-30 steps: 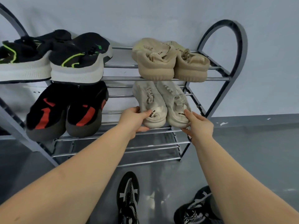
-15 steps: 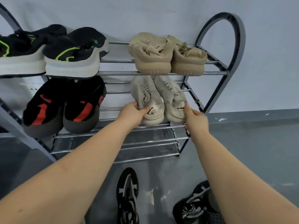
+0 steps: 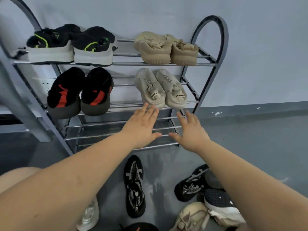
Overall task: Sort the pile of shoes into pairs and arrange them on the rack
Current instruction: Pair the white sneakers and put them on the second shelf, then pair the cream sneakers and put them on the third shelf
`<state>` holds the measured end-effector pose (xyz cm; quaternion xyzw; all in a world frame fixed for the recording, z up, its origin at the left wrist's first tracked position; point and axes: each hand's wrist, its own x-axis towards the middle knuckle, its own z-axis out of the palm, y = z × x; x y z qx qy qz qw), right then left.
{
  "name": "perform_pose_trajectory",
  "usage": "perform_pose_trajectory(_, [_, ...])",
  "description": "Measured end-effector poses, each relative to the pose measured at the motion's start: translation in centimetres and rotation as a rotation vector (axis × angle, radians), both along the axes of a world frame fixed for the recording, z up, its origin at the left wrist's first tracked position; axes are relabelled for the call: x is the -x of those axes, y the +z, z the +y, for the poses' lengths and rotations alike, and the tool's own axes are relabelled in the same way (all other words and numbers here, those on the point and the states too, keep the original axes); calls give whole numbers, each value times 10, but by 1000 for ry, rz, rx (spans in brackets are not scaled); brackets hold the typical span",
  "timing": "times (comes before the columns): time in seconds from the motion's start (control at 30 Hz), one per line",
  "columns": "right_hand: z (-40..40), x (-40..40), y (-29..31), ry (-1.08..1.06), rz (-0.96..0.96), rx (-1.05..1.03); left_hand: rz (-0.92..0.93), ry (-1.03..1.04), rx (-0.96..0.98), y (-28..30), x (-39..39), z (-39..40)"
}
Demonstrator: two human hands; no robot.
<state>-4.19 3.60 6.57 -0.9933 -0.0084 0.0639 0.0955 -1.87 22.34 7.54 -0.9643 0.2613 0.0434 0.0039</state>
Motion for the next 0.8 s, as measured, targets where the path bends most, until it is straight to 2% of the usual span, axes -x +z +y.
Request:
perform_pose_trajectory(0.13, [4, 41, -20, 60, 139, 127, 51, -89, -88, -17, 29, -9])
perform_pose_trajectory(0.27, [-9, 74, -25, 67, 210, 159, 115, -124, -124, -28, 49, -19])
perform_pose_trajectory(0.43, [-61, 106, -14, -54, 221, 155, 104, -214, -144, -32, 62, -36])
perform_pose_trajectory(0.57, [-111, 122, -13, -161, 255, 244, 106, -295, -218, -50, 66, -50])
perform_pose_trajectory(0.7, [-140, 126, -32, -293, 291, 232, 177, -278, -199, -76, 74, -73])
perform_pose_trajectory(0.8, [-152, 129, -59, -301, 350, 245, 242, -281, -195, -98, 80, -88])
